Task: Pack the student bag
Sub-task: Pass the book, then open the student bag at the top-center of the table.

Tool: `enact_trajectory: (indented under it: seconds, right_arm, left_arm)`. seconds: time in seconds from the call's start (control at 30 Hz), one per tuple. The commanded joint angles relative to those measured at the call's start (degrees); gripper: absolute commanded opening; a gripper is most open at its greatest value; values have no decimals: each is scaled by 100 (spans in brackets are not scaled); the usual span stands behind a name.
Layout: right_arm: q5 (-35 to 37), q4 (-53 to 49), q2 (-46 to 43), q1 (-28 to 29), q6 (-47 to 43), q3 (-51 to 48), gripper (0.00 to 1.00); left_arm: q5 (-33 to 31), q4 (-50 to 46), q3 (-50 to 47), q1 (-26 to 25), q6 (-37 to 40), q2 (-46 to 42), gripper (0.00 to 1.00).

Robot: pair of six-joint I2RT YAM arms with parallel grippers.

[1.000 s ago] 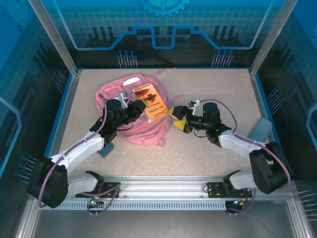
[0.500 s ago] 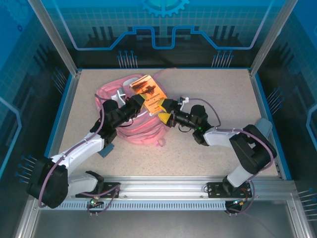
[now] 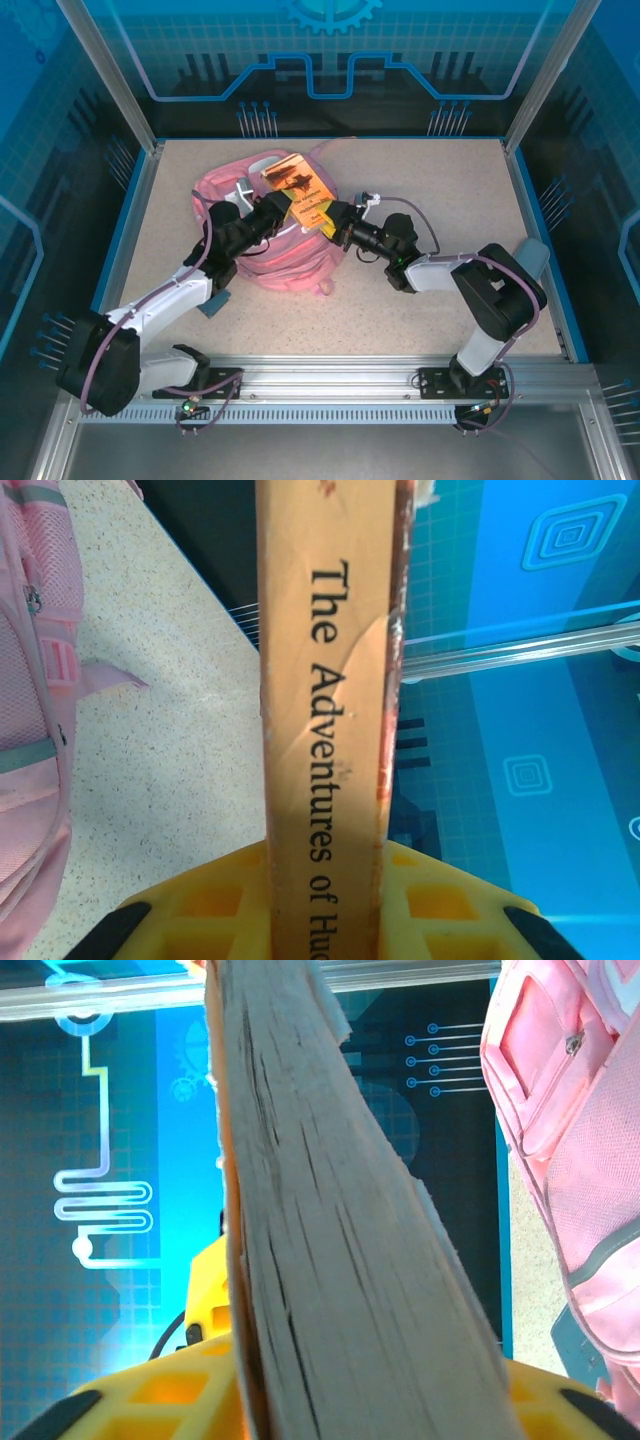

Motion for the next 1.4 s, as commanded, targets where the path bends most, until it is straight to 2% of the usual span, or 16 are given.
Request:
enact_trajectory:
  seconds: [0.0, 0.1, 0.2, 0.23, 0.33, 0.43, 0.6, 0.73, 0.93, 1.0, 1.13, 1.37]
  right_arm:
    - [30, -76, -53, 44, -148, 95, 32]
    - [-94, -365, -128, -38, -293, 110, 23]
    - [-279, -1027, -352, -219, -647, 41, 18]
    - [-354, -1317, -468, -295, -828, 1, 16]
    - [-570, -2502, -855, -598, -1486, -24, 15]
    - [-724, -3620, -1288, -929, -2235, -11, 15]
    - [-564, -5746, -2124, -1420, -3562, 100, 14]
    - [-315, -6838, -2721, -1798, -4317, 167, 15]
    - [53, -7825, -3401, -2156, -4889, 285, 15]
    - [164, -8046, -3562, -2204, -5013, 353, 15]
    - [297, -8322, -3752, -2290, -5142, 482, 15]
    - [295, -8413, -3817, -2331, -5128, 508, 15]
  left_arm:
    - [50, 497, 63, -4, -64, -48, 22]
    - [24, 150, 62, -4, 45, -110, 33]
    - [22, -752, 177, 7, 262, -224, 56]
    - [24, -1114, 249, 13, 434, -272, 65]
    - [69, -2230, 488, 13, 1067, -333, 85]
    - [121, -3282, 766, 14, 1902, -283, 91]
    - [-12, -4841, 1298, 5, 3404, -65, 96]
    - [-380, -5850, 1809, -29, 4265, 181, 98]
    - [-1468, -7043, 2589, -427, 5469, 615, 99]
    - [-2004, -7436, 2875, -638, 5809, 865, 98]
    - [-2839, -7964, 3306, -1043, 6229, 1456, 92]
    - [-3001, -8101, 3667, -1346, 6395, 2395, 74]
